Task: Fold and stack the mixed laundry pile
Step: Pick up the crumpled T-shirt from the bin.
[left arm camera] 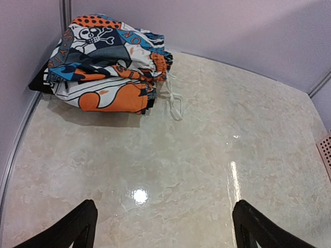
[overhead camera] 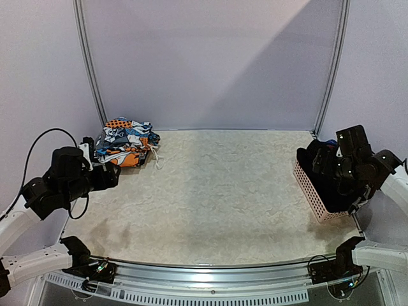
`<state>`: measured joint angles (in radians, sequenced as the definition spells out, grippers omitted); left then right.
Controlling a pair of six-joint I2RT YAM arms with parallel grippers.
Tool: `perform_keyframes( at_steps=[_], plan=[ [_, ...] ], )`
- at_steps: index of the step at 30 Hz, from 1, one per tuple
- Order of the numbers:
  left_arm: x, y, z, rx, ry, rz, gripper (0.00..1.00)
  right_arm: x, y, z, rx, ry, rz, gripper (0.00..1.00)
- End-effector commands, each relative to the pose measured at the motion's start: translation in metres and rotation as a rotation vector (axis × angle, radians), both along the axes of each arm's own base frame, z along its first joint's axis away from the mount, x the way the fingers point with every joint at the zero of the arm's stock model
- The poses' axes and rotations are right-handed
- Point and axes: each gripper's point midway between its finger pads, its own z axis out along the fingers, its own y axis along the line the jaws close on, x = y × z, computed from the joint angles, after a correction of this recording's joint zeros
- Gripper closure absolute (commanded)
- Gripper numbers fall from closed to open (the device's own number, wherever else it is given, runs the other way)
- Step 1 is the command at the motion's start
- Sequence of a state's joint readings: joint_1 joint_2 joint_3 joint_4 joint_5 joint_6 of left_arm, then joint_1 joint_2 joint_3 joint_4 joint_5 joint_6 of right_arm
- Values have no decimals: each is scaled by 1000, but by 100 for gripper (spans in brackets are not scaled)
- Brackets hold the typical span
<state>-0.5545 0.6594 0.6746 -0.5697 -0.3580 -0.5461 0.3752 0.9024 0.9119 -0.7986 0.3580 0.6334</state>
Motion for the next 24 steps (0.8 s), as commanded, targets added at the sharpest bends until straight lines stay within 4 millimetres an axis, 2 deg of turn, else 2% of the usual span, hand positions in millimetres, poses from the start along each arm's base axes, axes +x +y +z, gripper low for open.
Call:
perform_keyframes(
  at_steps=[1, 9, 14, 21, 24],
  plan=[
    [-3, -21, -3, 0, -15, -87, 8, -10, -24, -7, -124, 59, -90, 1],
    [-3, -36, -11, 7, -7, -139, 9, 8, -23, -34, -186, 100, -97, 4],
    [-4, -38, -16, 16, 0, -148, 10, 18, -37, -42, -248, 117, -172, 6],
    [-5, -38, -18, 20, -3, -153, 10, 25, -53, -64, -285, 185, -244, 7],
    [-5, -38, -20, 27, -2, -150, 10, 26, -56, -70, -289, 199, -257, 16]
  ],
)
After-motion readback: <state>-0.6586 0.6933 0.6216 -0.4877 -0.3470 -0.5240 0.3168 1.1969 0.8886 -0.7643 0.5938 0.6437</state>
